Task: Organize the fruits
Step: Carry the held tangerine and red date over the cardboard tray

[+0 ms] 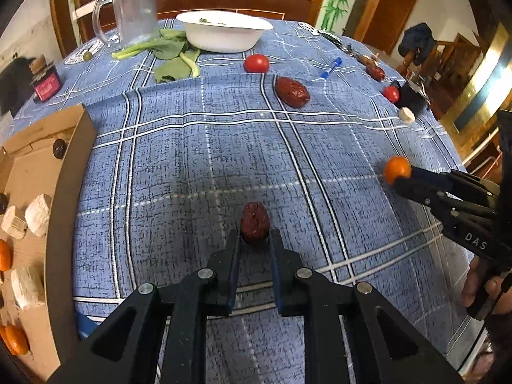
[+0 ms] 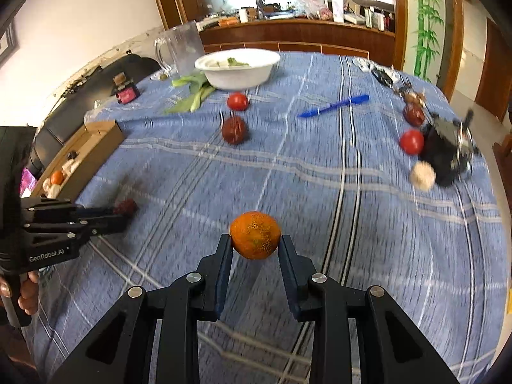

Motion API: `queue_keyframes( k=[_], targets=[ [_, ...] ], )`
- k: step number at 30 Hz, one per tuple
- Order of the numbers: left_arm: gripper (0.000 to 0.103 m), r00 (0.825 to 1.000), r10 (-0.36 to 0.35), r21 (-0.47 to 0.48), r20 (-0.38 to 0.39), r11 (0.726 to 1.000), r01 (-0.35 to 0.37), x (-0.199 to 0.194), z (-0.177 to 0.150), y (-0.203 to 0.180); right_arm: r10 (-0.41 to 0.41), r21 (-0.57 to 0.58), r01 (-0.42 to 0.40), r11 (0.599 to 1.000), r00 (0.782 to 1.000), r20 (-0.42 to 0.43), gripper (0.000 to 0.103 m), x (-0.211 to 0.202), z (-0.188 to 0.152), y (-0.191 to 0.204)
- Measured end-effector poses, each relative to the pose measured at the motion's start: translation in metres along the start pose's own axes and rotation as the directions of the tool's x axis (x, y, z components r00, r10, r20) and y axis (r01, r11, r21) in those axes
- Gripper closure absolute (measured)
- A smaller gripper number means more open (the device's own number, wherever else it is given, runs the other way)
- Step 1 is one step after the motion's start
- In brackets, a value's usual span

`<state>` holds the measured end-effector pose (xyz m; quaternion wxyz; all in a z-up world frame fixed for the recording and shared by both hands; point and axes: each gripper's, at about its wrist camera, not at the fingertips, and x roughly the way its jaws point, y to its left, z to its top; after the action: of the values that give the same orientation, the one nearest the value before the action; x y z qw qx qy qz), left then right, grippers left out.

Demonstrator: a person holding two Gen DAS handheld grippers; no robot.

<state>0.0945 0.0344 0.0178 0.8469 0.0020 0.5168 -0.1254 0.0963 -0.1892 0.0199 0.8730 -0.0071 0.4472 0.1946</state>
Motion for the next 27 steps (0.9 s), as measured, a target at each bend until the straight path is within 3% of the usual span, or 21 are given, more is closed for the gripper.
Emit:
queue_keyframes(
  k=[1, 5, 8, 10, 11, 12, 27],
  targets=[
    [0.083, 1.0, -0.007, -0.002, -0.004, 1.0, 0.007, 0.0, 0.0, 0.0, -0.003, 0.004, 0.003, 1.0, 1.0, -0.005, 0.071, 0.0, -0.003, 0.0],
    [0.059, 1.0, 0.003, -0.005, 0.005, 1.0, -0.003, -0.002, 0.002, -0.001, -0.01, 0.023, 0.01, 1.0, 1.0, -0.006, 0.071, 0.0, -0.005, 0.001],
    [0.057, 1.0, 0.016, -0.012, 0.009, 1.0, -0.016, 0.003, 0.006, -0.001, -0.015, 0.031, 0.015, 0.999, 1.0, -0.005, 0.071, 0.002, -0.005, 0.0],
    [0.057, 1.0, 0.027, -0.015, 0.014, 1.0, -0.027, 0.006, 0.008, -0.001, -0.022, 0.026, 0.022, 0.999, 1.0, -0.004, 0.071, 0.003, -0.004, 0.001],
    [0.066, 0.999, 0.029, -0.018, 0.022, 0.999, -0.029, 0.006, 0.008, -0.001, -0.021, 0.031, 0.021, 0.999, 1.0, -0.002, 0.071, 0.005, -0.004, 0.002],
    [0.084, 0.999, 0.041, -0.022, 0.027, 0.999, -0.04, 0.007, 0.008, 0.0, -0.023, 0.032, 0.023, 0.999, 1.0, 0.001, 0.071, 0.005, -0.004, 0.002],
    [0.085, 0.998, -0.017, -0.091, 0.056, 0.996, 0.022, -0.034, -0.027, 0.011, -0.045, 0.011, 0.045, 0.999, 0.998, 0.04, 0.071, -0.014, -0.008, 0.025]
  ],
)
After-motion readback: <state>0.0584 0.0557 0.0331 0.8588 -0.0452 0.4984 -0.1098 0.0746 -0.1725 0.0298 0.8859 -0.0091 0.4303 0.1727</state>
